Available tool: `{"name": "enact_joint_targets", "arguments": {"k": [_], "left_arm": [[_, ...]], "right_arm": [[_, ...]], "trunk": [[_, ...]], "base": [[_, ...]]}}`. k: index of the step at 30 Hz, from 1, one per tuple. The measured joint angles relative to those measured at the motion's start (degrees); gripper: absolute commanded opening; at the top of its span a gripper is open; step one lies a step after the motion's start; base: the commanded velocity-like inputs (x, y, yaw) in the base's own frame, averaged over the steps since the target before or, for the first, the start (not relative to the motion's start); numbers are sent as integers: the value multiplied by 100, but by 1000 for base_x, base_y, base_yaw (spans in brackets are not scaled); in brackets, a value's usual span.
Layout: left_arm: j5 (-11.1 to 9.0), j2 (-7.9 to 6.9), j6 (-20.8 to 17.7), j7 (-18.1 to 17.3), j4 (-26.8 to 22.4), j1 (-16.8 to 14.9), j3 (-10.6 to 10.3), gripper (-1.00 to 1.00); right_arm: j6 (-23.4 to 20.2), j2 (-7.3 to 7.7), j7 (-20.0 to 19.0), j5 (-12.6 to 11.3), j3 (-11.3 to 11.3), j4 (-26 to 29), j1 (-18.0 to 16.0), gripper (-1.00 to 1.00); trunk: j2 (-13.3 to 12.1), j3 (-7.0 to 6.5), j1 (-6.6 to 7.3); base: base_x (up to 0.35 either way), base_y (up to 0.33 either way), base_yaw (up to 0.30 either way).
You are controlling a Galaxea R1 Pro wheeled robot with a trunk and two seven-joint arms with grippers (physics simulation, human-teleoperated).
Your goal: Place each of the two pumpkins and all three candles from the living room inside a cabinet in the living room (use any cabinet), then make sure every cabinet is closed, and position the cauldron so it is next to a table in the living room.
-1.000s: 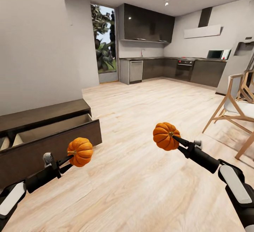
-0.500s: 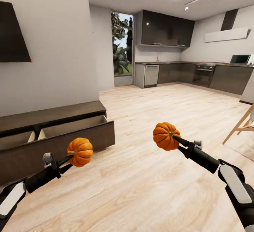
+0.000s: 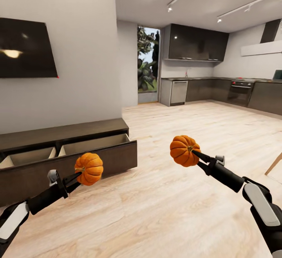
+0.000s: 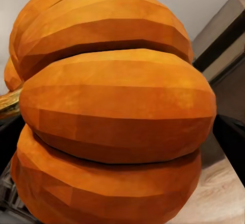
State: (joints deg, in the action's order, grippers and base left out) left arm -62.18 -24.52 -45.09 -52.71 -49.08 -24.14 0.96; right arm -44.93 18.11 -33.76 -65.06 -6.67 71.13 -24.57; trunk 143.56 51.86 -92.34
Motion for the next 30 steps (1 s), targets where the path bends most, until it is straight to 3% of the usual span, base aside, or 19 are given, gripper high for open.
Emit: {"name": "enact_joint_targets", "arguments": {"k": [10,25,30], "left_arm": [[-2,-4,-1,0,-5,0,0,-100],[2,-3,1,0,-1,0,0,-100],[4,1,6,1,1,0,1,-100]], "right_arm": [[107,9,-6,9,-3,350,3,-100],[197,9,-18,18,5,337,4,-100],[200,3,-14,21,13,303,3,-100]], "trunk": [[-13,-222,26],[-34,-541,64],[-209,-591,161]], "base": [[0,0,1],[0,0,0],[0,0,0]]}}
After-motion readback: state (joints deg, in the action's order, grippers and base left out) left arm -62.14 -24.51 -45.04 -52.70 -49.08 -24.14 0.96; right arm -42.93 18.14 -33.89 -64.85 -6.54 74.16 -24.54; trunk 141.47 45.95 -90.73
